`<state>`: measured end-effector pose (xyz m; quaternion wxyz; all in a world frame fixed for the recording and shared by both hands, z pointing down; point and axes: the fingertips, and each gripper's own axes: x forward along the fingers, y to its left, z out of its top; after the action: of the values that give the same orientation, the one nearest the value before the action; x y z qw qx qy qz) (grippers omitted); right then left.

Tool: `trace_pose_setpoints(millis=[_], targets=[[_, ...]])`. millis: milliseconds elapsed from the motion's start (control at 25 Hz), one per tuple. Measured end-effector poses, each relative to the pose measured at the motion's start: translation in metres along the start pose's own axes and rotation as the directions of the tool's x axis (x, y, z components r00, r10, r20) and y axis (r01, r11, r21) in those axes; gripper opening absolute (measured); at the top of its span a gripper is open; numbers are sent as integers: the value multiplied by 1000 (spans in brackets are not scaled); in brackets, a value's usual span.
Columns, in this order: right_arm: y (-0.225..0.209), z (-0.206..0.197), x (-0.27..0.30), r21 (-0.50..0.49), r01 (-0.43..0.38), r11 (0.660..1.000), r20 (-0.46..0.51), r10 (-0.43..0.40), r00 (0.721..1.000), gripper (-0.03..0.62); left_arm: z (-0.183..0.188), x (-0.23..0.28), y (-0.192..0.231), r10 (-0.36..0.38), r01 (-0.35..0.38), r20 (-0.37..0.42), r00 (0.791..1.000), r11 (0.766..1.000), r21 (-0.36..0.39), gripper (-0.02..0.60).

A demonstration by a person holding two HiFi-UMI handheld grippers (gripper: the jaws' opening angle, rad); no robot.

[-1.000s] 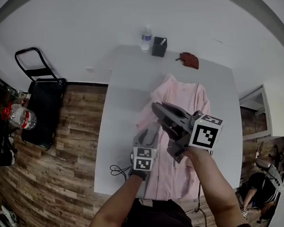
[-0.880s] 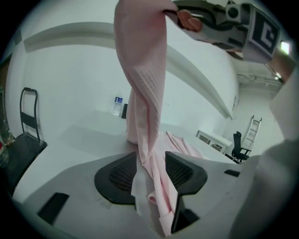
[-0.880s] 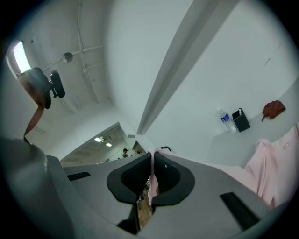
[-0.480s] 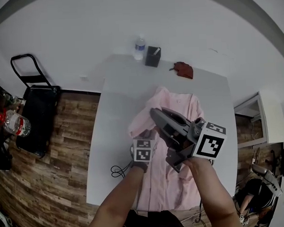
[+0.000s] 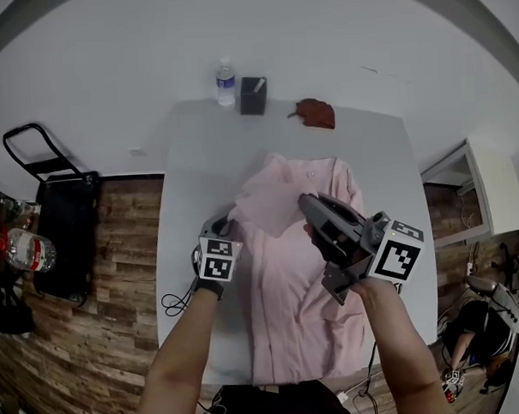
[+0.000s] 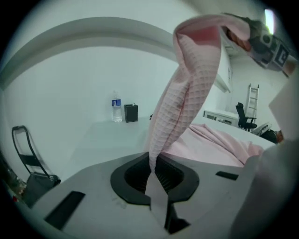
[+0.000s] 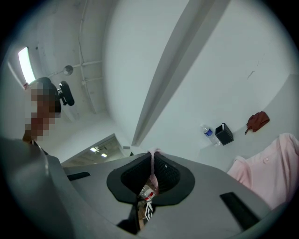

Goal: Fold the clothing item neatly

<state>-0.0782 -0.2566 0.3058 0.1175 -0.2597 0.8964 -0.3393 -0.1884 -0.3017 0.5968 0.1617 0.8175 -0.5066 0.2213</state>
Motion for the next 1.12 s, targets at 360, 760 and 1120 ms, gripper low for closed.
trace_pose_setpoints(millis=[360, 760, 1120], targets=[[-53, -55, -112, 142, 188, 972, -51, -182, 982, 26, -14, 2, -23, 8, 8, -59, 998, 960, 279, 21], [-94, -150, -215, 370, 418, 830, -119, -404, 907, 26, -36, -8, -68, -90, 142, -151, 984, 916, 375, 27], [-109, -185, -229, 411, 490, 769, -185, -456, 870, 26, -75, -44, -86, -174, 241, -263, 949, 938, 249, 111]])
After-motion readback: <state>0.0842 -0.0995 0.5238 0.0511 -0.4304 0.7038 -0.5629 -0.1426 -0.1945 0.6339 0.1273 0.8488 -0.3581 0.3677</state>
